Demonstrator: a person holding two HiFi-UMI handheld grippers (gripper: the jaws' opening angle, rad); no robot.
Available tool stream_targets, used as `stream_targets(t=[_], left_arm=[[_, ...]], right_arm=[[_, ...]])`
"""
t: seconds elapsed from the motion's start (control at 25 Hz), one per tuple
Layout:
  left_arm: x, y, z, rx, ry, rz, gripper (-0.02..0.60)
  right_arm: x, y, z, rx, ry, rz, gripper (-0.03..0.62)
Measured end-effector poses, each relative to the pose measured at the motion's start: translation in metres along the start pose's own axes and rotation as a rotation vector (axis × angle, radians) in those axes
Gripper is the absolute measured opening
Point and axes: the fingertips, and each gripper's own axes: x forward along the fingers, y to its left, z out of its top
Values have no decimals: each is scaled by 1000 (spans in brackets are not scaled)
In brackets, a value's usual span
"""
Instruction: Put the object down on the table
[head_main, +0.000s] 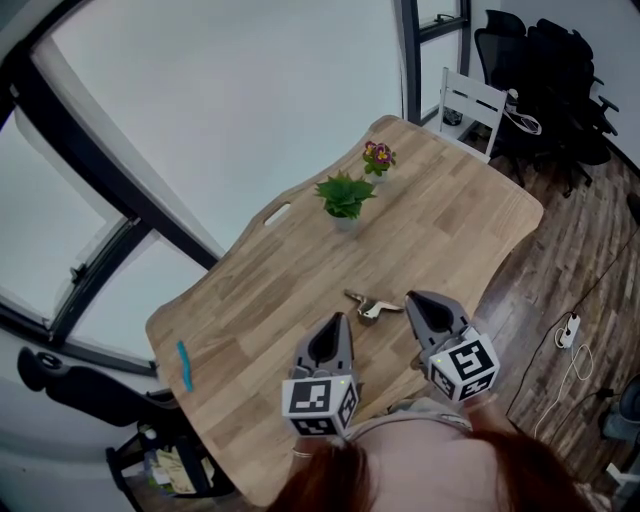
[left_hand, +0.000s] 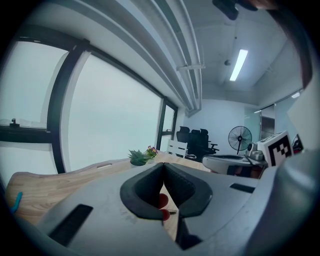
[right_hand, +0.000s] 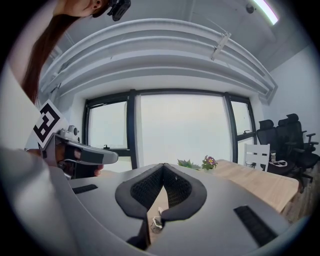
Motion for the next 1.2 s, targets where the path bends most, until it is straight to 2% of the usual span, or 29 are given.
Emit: stream_targets(t=[0.44, 1.2], left_arm=[[3, -9, -3, 16, 21, -21, 2], [1, -17, -11, 11, 43, -45, 2]], right_arm=[[-8, -8, 1, -1, -14, -57, 0], [-22, -15, 1, 35, -17, -103, 0]])
